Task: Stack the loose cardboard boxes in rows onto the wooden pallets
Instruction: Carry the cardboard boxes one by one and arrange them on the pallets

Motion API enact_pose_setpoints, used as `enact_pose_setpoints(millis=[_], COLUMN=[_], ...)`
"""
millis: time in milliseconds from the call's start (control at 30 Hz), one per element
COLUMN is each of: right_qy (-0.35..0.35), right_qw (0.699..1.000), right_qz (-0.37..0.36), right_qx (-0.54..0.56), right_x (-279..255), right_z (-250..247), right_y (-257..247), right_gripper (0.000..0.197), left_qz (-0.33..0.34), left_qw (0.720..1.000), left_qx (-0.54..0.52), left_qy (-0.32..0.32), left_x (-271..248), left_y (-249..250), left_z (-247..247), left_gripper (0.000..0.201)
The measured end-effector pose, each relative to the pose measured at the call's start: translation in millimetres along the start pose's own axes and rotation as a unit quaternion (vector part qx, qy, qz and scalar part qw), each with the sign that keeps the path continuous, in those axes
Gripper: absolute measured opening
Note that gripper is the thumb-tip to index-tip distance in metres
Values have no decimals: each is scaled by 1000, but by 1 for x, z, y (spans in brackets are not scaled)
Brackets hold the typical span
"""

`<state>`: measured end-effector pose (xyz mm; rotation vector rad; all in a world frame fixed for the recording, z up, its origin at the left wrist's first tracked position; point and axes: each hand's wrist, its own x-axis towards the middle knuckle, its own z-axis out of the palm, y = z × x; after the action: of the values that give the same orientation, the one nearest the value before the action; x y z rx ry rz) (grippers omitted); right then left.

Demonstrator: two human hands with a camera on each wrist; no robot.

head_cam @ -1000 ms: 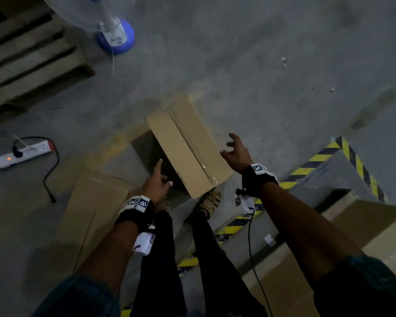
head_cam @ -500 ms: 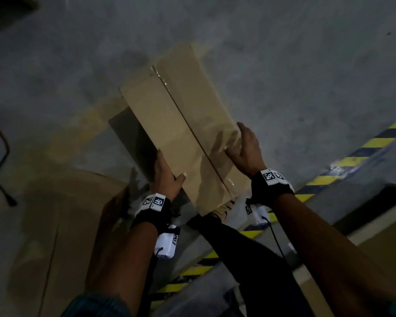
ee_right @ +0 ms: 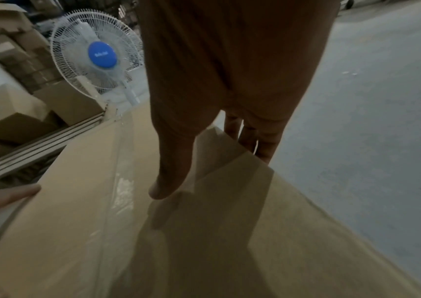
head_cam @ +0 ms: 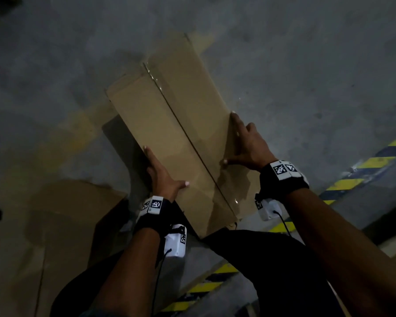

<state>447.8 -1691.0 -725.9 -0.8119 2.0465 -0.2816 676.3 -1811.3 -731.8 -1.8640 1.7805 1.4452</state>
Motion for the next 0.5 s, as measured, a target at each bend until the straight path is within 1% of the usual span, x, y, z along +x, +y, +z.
enact_pose_setpoints(millis=[100,167,233,333,433,500], right_qy=[-13,-27,-40,-42,-44,-42], right_qw=[999,997,995,995,997,997], right_qz=[-9,-20,-17,-9,-8,-3], right_qx=[-33,-69,-91,-85,-70,-59], right_x=[0,0,0,0,-2,-8], right_z=[1,5,8,8,6,3], right_y=[-8,-13,-16,-18,-17,-17], right_gripper=[140,148,152,151,148,150], left_qz=[0,-15,-28,-34,-29,-30], left_qw=[999,998,997,997,998,998], left_qx=[25,37,34,31,9,3], left_qy=[-30,-51,-58,-55,-48,-51], left_x=[3,-2,-9,-16,-16,-20], left_y=[-12,-15,-14,-9,-12,-12], left_z=[-9,-12,-13,-12,-11,-14], left_gripper=[158,159,157,151,154,158])
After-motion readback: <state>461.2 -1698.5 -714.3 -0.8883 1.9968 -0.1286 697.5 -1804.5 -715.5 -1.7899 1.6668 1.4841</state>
